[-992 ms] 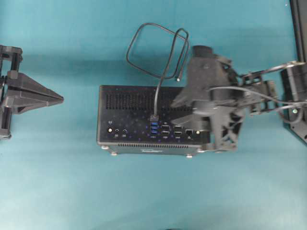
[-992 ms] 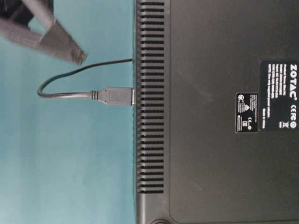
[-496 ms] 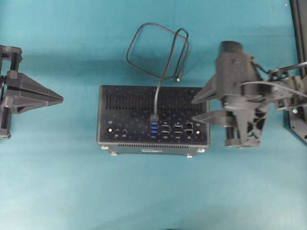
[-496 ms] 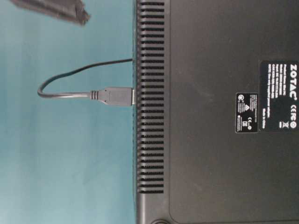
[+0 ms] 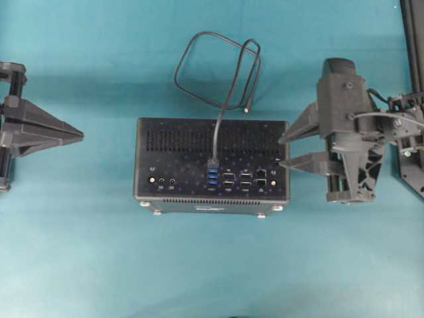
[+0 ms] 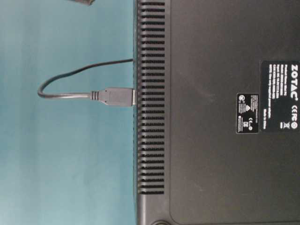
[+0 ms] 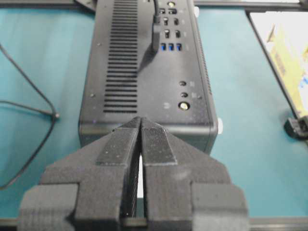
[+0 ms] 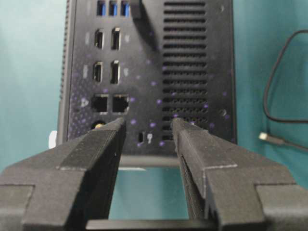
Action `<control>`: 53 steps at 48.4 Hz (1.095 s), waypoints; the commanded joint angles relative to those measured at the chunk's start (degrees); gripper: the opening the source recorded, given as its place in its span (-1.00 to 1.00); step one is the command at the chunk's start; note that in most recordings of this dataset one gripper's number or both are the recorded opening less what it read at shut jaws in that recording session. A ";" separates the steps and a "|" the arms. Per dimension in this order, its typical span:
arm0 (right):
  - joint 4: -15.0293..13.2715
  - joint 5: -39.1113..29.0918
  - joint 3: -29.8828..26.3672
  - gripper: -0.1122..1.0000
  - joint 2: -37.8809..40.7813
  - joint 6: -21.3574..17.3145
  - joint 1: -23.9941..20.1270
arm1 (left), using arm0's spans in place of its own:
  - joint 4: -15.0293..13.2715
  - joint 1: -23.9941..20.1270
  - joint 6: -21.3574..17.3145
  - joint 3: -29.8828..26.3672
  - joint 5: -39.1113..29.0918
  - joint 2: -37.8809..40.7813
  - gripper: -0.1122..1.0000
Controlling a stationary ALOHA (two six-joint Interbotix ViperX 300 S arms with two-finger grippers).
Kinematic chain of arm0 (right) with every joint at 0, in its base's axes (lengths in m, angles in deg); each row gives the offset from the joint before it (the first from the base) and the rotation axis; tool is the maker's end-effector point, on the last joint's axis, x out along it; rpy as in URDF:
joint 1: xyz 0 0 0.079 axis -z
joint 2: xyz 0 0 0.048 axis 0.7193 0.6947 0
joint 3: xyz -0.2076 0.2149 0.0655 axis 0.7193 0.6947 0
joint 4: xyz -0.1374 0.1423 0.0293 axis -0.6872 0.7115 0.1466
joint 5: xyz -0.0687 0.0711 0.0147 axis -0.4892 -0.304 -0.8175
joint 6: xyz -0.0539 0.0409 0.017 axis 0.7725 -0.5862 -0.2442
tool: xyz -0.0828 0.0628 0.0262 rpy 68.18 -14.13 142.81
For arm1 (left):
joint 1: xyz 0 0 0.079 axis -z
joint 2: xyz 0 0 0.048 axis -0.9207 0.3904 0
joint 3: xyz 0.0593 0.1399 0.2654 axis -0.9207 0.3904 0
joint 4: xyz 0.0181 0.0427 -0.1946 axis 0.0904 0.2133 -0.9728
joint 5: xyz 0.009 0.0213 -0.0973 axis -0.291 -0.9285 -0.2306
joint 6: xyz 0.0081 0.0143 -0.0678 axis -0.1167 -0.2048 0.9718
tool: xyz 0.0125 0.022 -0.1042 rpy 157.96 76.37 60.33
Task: Insert the USB into the PC box with both arms.
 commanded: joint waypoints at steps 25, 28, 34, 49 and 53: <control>0.00 1.76 1.32 0.10 -2.72 -0.35 -0.62 | 0.18 0.09 0.09 1.14 0.18 -2.81 -0.80; 0.00 1.85 1.41 0.10 -2.81 -0.35 -0.62 | 0.18 0.18 0.09 1.14 0.18 -2.72 -0.80; 0.00 2.37 1.58 0.10 -3.16 -0.26 -0.62 | 0.18 0.09 0.09 1.23 0.18 -2.72 -0.80; -0.09 6.50 3.87 0.09 -5.10 -0.26 -0.62 | 0.09 0.09 0.09 1.49 0.18 -2.64 -0.80; 0.00 7.03 4.13 0.09 -5.19 -0.26 -0.62 | 0.09 0.09 0.09 1.49 0.18 -2.64 -0.80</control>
